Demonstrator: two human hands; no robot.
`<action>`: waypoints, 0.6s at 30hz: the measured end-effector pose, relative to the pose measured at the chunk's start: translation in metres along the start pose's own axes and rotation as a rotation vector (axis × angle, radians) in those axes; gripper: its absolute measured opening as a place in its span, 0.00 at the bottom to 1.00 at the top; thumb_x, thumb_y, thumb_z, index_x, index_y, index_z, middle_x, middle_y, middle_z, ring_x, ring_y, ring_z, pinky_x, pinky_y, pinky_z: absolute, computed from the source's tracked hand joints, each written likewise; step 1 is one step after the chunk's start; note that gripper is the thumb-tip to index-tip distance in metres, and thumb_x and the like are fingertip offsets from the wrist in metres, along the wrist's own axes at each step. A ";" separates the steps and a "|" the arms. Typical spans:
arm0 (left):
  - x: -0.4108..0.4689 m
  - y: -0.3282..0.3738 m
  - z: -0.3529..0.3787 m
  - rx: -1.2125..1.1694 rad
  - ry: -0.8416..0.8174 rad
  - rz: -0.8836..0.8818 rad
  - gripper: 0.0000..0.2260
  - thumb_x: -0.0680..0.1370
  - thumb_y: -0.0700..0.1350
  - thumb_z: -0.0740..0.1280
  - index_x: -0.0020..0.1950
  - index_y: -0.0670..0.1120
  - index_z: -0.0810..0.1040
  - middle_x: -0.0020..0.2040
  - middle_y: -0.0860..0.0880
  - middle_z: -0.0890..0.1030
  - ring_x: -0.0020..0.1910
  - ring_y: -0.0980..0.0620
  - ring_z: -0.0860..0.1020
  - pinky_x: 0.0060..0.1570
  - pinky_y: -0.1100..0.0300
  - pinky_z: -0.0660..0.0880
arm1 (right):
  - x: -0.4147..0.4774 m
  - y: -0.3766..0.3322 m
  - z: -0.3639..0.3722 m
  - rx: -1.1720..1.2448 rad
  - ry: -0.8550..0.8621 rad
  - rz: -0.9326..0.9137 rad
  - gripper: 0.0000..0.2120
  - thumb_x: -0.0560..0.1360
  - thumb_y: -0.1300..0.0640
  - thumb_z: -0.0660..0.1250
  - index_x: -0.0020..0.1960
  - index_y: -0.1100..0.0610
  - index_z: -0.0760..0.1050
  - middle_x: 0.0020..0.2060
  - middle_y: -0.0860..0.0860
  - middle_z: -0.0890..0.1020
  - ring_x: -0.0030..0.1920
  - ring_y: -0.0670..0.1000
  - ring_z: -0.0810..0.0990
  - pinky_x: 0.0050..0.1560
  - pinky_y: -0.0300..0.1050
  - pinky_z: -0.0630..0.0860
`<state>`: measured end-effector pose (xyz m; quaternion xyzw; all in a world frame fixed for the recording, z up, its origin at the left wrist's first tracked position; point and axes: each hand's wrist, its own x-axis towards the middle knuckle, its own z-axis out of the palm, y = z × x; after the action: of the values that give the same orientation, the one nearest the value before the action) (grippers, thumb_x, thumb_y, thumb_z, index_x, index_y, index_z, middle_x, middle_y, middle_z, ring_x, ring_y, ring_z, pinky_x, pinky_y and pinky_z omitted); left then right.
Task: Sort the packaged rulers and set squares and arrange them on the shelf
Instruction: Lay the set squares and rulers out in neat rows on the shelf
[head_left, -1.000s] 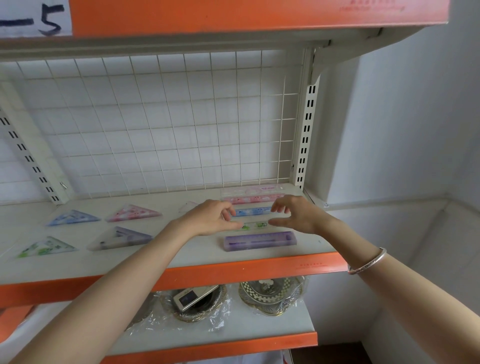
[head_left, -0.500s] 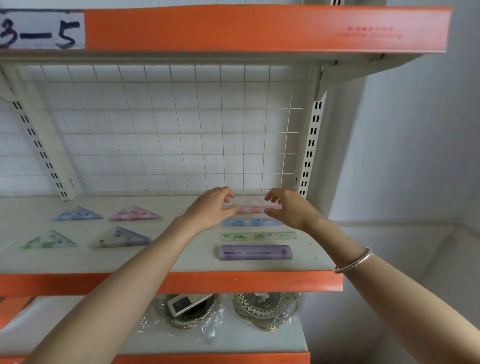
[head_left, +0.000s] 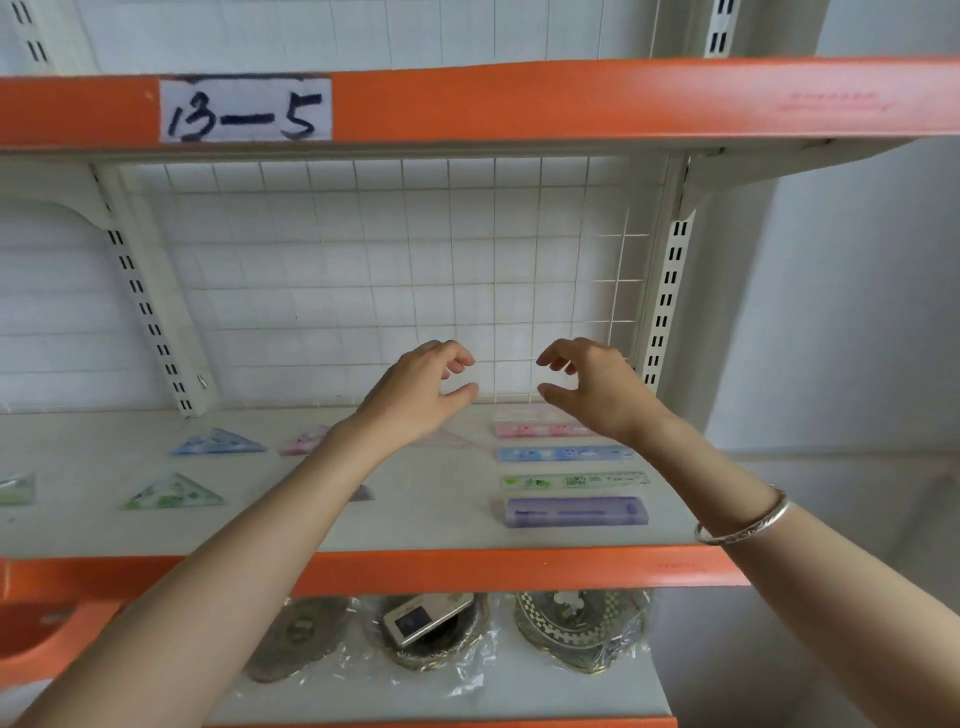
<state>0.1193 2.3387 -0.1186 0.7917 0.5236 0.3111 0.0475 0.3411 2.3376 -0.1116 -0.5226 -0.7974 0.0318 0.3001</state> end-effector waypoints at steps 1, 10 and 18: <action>-0.002 -0.004 -0.007 0.000 -0.002 0.007 0.13 0.77 0.48 0.67 0.61 0.48 0.75 0.56 0.52 0.76 0.53 0.55 0.74 0.56 0.57 0.72 | 0.000 -0.008 0.003 -0.008 0.005 0.005 0.15 0.75 0.53 0.68 0.60 0.54 0.74 0.54 0.51 0.78 0.54 0.50 0.75 0.58 0.51 0.73; -0.019 -0.040 -0.048 0.018 -0.034 0.072 0.12 0.77 0.48 0.66 0.60 0.48 0.75 0.57 0.52 0.76 0.54 0.55 0.73 0.55 0.59 0.70 | 0.001 -0.075 0.020 -0.035 0.065 0.051 0.13 0.75 0.53 0.67 0.59 0.54 0.76 0.52 0.51 0.78 0.54 0.51 0.75 0.57 0.51 0.72; -0.030 -0.040 -0.062 0.034 0.034 0.101 0.12 0.77 0.48 0.66 0.60 0.49 0.75 0.58 0.53 0.76 0.57 0.55 0.74 0.56 0.58 0.71 | -0.003 -0.089 0.015 -0.035 0.093 0.038 0.13 0.75 0.53 0.68 0.58 0.54 0.76 0.52 0.50 0.79 0.53 0.50 0.75 0.58 0.52 0.72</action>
<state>0.0459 2.3149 -0.0979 0.8124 0.4889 0.3176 0.0092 0.2621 2.2983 -0.0926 -0.5439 -0.7728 -0.0010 0.3270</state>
